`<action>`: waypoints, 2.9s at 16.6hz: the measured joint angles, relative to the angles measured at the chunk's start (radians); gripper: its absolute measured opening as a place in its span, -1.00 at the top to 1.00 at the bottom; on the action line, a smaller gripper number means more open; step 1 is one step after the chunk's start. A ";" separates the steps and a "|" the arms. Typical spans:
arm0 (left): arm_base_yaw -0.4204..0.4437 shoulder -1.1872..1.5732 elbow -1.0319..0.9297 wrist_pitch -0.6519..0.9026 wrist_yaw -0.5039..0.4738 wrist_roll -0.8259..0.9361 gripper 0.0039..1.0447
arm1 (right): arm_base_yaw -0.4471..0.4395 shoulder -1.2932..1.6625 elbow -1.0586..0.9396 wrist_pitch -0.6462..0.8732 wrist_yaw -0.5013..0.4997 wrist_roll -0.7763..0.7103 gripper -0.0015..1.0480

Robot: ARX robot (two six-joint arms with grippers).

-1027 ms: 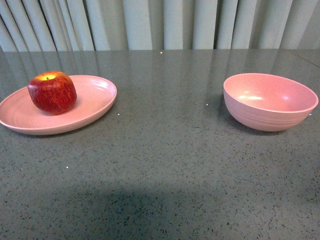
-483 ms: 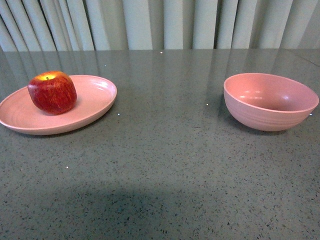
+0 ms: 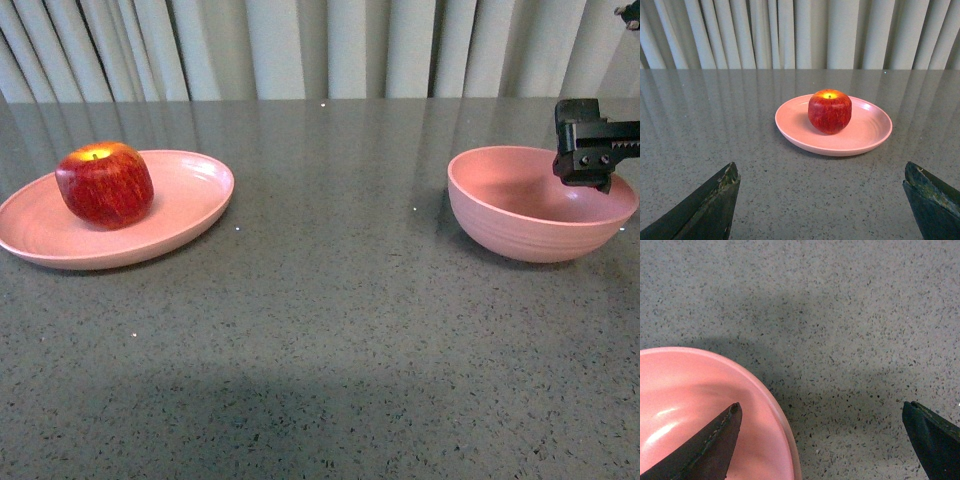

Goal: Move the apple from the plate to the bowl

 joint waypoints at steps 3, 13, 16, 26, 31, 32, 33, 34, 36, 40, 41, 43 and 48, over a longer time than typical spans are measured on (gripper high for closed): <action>0.000 0.000 0.000 0.000 0.000 0.000 -0.88 | 0.001 0.020 0.007 -0.020 0.000 0.023 -0.87; 0.000 0.000 0.000 0.000 0.000 0.000 -0.88 | 0.005 0.008 0.027 -0.068 -0.050 0.078 0.95; 0.000 0.000 0.000 0.000 0.000 0.000 -0.88 | 0.003 -0.028 0.029 -0.080 -0.069 0.083 0.95; 0.000 0.000 0.000 0.000 0.000 0.000 -0.88 | 0.236 -0.106 0.101 0.017 -0.140 0.099 0.95; 0.000 0.000 0.000 0.000 0.000 0.000 -0.88 | 0.349 0.024 0.144 0.002 -0.082 0.099 0.95; 0.000 0.000 0.000 0.000 0.000 0.000 -0.88 | 0.363 0.045 0.156 -0.008 -0.066 0.099 0.95; 0.000 0.000 0.000 0.000 0.000 0.000 -0.88 | 0.375 0.069 0.172 -0.020 -0.054 0.099 0.95; 0.000 0.000 0.000 0.000 0.000 0.000 -0.88 | 0.380 0.090 0.186 -0.029 -0.039 0.100 0.95; 0.000 0.000 0.000 0.000 0.000 0.000 -0.88 | 0.381 0.118 0.208 -0.047 -0.020 0.103 0.95; 0.000 0.000 0.000 0.000 0.000 0.000 -0.88 | 0.381 0.172 0.259 -0.082 -0.016 0.140 0.95; 0.000 0.000 0.000 0.000 0.000 0.000 -0.88 | 0.381 0.188 0.269 -0.089 -0.016 0.150 0.95; 0.000 0.000 0.000 0.000 0.000 0.000 -0.88 | 0.381 0.205 0.275 -0.099 -0.006 0.156 0.95; 0.000 0.000 0.000 0.000 0.000 0.000 -0.88 | 0.381 0.214 0.286 -0.107 0.002 0.167 0.95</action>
